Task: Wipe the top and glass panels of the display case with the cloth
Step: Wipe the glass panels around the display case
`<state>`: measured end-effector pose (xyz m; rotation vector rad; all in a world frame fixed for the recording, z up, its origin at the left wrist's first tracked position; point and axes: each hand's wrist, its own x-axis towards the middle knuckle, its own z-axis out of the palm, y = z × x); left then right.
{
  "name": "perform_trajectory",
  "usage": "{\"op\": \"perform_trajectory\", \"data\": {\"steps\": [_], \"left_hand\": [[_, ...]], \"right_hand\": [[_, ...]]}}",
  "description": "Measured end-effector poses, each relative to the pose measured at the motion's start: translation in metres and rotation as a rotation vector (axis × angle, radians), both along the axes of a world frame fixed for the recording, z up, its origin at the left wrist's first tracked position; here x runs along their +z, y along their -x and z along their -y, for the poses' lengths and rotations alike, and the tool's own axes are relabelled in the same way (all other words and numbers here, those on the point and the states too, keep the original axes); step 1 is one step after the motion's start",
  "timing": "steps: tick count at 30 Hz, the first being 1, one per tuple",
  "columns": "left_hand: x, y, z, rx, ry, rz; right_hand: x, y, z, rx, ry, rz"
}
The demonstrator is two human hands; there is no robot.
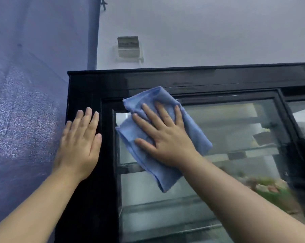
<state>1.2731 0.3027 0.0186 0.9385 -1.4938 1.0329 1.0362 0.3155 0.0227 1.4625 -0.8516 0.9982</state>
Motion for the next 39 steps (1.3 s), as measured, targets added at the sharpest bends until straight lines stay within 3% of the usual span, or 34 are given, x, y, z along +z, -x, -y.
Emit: {"op": "perform_trajectory", "data": {"steps": [3, 7, 8, 10, 12, 14, 15, 17, 20, 21, 23, 25, 28, 30, 31, 35, 37, 39], "left_hand": [[-0.009, 0.037, -0.012, -0.049, 0.017, 0.030], [-0.015, 0.098, -0.014, -0.116, 0.020, 0.126], [-0.017, 0.106, -0.011, -0.110, 0.009, 0.108], [-0.020, 0.113, -0.002, -0.063, 0.004, 0.076], [-0.021, 0.114, 0.003, -0.019, 0.007, 0.071], [-0.020, 0.114, 0.003, 0.003, -0.005, 0.071], [-0.020, 0.115, 0.002, 0.009, -0.010, 0.070], [-0.020, 0.116, 0.000, 0.023, -0.016, 0.068], [-0.020, 0.116, -0.004, -0.006, -0.012, 0.088], [-0.022, 0.113, -0.008, -0.046, -0.026, 0.090], [-0.037, 0.103, -0.018, -0.118, -0.037, 0.058], [-0.070, 0.094, -0.023, -0.139, -0.013, 0.012], [-0.122, 0.091, -0.020, -0.066, -0.047, 0.039], [-0.138, 0.094, -0.017, 0.022, -0.101, 0.088], [-0.141, 0.095, -0.017, 0.056, -0.121, 0.106], [-0.139, 0.095, -0.017, 0.074, -0.129, 0.114], [-0.138, 0.096, -0.017, 0.062, -0.125, 0.116], [-0.139, 0.097, -0.018, 0.045, -0.127, 0.102]], "right_hand": [[-0.037, 0.091, -0.008, -0.121, -0.046, 0.130], [-0.004, 0.171, -0.017, -0.064, -0.114, 0.859], [0.010, 0.161, -0.015, -0.037, -0.115, 0.927], [0.019, 0.122, -0.009, -0.020, -0.079, 0.764], [-0.006, 0.091, -0.002, -0.010, -0.029, 0.391], [-0.045, 0.103, -0.006, -0.073, -0.049, 0.059], [-0.055, 0.128, -0.011, -0.111, -0.066, -0.010], [-0.053, 0.185, -0.016, -0.156, -0.079, 0.117], [-0.012, 0.211, -0.018, -0.079, -0.132, 0.706], [0.000, 0.191, -0.015, -0.067, -0.141, 0.793], [-0.005, 0.127, -0.006, -0.048, -0.068, 0.647], [-0.053, 0.073, -0.002, -0.007, -0.021, 0.279], [-0.128, 0.086, -0.015, -0.037, -0.094, -0.079], [-0.137, 0.132, -0.019, -0.105, -0.081, -0.071], [-0.133, 0.151, -0.018, -0.121, -0.074, 0.028], [-0.090, 0.139, -0.009, -0.080, -0.086, 0.646], [-0.099, 0.094, -0.009, -0.050, -0.073, 0.584], [-0.139, 0.069, -0.011, -0.021, -0.065, 0.213]]}}
